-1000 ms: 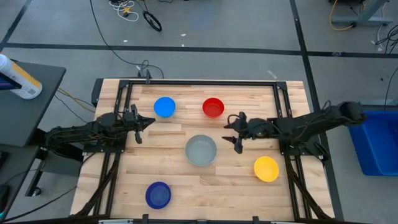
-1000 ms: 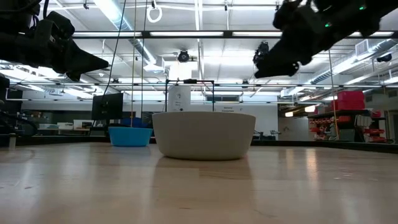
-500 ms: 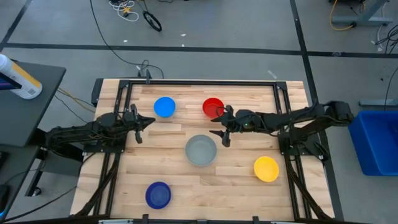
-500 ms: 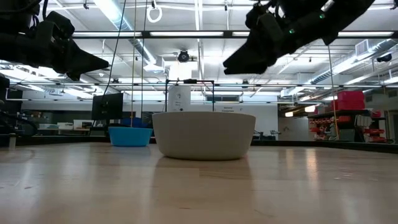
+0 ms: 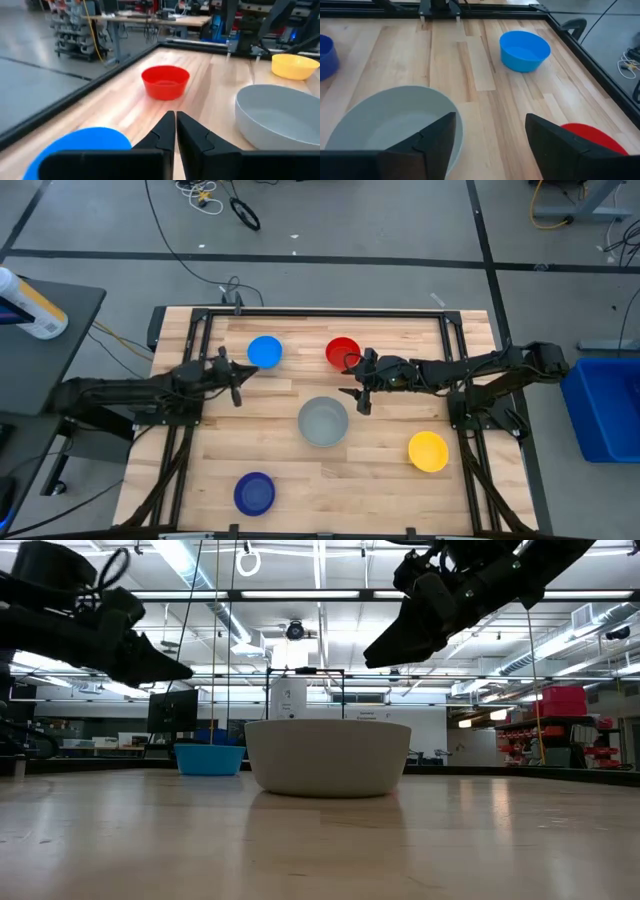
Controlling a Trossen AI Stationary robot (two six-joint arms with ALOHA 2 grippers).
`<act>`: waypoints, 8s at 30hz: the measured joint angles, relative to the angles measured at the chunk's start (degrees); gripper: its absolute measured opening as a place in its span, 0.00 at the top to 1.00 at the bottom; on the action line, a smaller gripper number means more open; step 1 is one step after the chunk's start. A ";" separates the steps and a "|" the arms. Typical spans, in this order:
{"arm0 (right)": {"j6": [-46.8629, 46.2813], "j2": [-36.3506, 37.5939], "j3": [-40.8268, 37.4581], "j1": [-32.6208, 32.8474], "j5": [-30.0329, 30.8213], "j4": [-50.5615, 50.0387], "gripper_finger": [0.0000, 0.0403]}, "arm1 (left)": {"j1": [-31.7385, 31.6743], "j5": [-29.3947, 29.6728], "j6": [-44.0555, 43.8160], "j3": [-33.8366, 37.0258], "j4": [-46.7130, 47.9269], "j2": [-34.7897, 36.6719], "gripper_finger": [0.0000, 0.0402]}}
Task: Nest bowls inside each other
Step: Stack the light blue bowl on the gray bowl
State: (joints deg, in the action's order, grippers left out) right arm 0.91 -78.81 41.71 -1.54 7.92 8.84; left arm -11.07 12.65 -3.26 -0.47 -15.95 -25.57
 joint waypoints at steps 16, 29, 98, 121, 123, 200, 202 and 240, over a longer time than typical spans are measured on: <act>-0.44 0.04 0.00 0.16 1.07 -3.10 0.37 | -8.13 -2.52 0.71 -17.94 0.09 -40.09 0.50; -1.13 0.04 0.00 1.20 0.99 -3.51 0.38 | -12.88 -4.42 -1.06 -24.24 4.92 -45.82 0.47; -2.17 0.04 0.00 1.27 0.22 -3.05 0.39 | -13.77 -5.71 0.69 -30.10 6.04 -59.63 0.98; 6.05 12.06 -3.21 2.05 -4.71 0.81 0.58 | -12.20 -1.73 1.65 -30.01 5.38 -59.70 0.98; 5.98 16.93 -5.57 2.06 -4.63 1.10 0.59 | -12.22 -1.73 1.65 -30.01 5.37 -59.70 0.99; -1.17 60.87 -41.16 4.20 4.56 8.04 0.75 | 11.36 4.76 5.41 -33.48 -5.16 -53.15 0.99; -1.99 60.87 -41.16 4.20 4.46 7.94 0.74 | 12.31 3.70 5.49 -33.48 -7.02 -53.15 0.99; -6.10 60.89 -41.16 4.20 3.91 4.25 0.60 | 23.02 -10.23 -0.88 -33.57 -22.44 -63.66 0.99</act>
State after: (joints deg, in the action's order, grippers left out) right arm -5.19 -17.91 0.56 2.66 11.84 13.08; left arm 11.94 2.42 -4.14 -34.04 -38.39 -89.23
